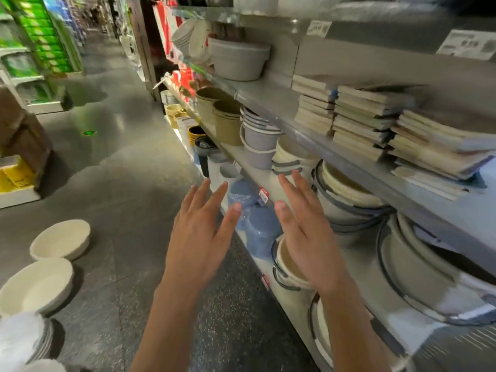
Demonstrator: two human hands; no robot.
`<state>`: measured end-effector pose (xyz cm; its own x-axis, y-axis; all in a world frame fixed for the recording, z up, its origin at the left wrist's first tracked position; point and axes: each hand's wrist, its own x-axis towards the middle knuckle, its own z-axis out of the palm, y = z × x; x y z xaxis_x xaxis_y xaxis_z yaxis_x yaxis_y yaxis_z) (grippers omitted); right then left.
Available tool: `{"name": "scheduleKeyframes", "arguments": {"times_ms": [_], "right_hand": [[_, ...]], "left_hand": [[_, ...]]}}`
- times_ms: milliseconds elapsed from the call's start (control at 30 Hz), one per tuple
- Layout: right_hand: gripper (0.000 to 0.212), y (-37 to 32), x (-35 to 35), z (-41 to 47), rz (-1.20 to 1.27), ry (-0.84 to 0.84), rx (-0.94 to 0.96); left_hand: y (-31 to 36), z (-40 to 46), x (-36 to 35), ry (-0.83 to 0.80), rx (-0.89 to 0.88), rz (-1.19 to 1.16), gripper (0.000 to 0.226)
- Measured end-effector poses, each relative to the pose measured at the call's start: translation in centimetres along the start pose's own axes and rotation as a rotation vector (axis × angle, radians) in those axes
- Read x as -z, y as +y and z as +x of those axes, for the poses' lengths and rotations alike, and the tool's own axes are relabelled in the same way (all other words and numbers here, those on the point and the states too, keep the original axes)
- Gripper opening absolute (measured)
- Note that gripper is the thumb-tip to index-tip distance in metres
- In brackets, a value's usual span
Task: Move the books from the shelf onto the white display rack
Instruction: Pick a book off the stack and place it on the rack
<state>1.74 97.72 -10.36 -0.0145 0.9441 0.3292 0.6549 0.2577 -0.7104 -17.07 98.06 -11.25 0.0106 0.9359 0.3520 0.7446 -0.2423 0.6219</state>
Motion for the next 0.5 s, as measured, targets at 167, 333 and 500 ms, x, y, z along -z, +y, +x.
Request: {"name": "scheduleKeyframes", "arguments": {"times_ms": [167, 333, 500], "right_hand": [[0.056, -0.8, -3.5, 6.0, 0.025, 0.154, 0.038], [0.06, 0.3, -5.6, 10.1, -0.052, 0.21, 0.01], [0.067, 1.5, -6.8, 13.8, -0.054, 0.225, -0.087]], "left_hand": [[-3.5, 7.7, 0.5, -0.069, -0.069, -0.034, 0.078], [-6.0, 13.2, -0.5, -0.145, -0.132, -0.074, 0.08], [-7.5, 18.5, -3.0, -0.208, -0.16, -0.168, 0.096]]}}
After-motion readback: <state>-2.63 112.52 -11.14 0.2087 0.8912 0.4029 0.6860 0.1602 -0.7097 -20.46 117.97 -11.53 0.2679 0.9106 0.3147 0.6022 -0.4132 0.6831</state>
